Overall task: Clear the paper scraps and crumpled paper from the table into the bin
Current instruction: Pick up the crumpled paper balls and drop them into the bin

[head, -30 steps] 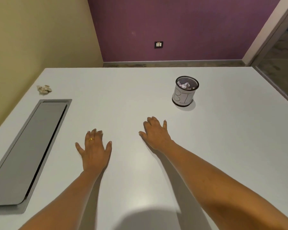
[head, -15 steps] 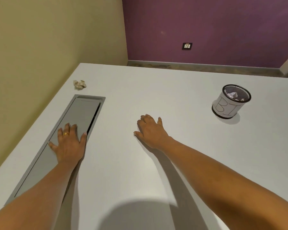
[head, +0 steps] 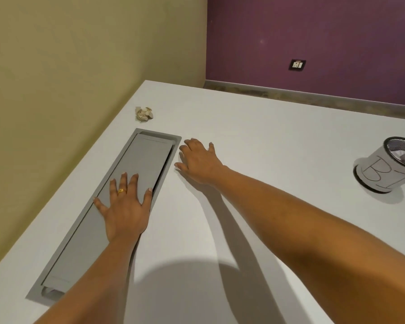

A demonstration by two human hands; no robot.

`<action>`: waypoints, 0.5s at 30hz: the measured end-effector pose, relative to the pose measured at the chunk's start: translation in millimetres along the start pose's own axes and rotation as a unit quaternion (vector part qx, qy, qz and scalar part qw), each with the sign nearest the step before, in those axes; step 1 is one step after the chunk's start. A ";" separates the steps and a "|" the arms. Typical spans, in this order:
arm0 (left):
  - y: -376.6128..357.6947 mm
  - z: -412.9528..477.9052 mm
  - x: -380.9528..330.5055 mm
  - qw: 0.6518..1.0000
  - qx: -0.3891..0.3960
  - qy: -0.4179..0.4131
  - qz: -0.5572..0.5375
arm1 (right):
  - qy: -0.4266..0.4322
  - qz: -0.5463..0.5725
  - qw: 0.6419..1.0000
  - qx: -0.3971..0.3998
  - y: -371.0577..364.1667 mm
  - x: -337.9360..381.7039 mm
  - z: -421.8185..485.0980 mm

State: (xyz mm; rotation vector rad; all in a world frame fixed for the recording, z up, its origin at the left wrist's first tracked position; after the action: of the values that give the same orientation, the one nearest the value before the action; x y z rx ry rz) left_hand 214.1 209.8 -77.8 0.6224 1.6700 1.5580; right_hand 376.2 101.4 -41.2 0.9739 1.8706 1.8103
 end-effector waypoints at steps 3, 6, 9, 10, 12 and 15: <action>-2.2 0.7 0.8 1.000 -0.002 0.002 0.002 | 0.013 0.012 1.000 -0.004 8.1 14.7 31.8; -2.4 2.0 1.3 1.000 -0.003 0.007 0.010 | 0.025 0.002 1.000 -0.012 14.8 28.4 61.9; -2.4 0.8 1.0 1.000 -0.005 0.008 0.015 | 0.031 -0.008 0.999 -0.017 18.5 39.6 86.3; -2.5 0.9 1.0 1.000 -0.004 0.009 0.015 | 0.032 -0.008 0.999 -0.019 19.9 43.4 93.6; -3.6 1.5 0.7 1.000 0.000 0.010 0.016 | 0.037 -0.010 0.999 -0.023 23.6 51.1 107.0; -5.2 2.5 1.0 1.000 0.001 0.009 0.021 | 0.043 -0.020 0.998 -0.031 30.5 60.6 126.0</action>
State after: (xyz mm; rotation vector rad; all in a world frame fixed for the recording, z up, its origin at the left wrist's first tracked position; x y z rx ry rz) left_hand 216.3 211.3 -83.0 0.6504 1.6810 1.5969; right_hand 426.6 232.5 -13.6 0.8446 1.8584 1.9027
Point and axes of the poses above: each hand's wrist, its own z-axis towards the middle knuckle, its own y-axis out of the back of the hand, x = y × z, the point moved 5 cm from there along z, towards the middle knuckle, and after that the axes turned 5 degrees about -y, right-handed, at the moved point
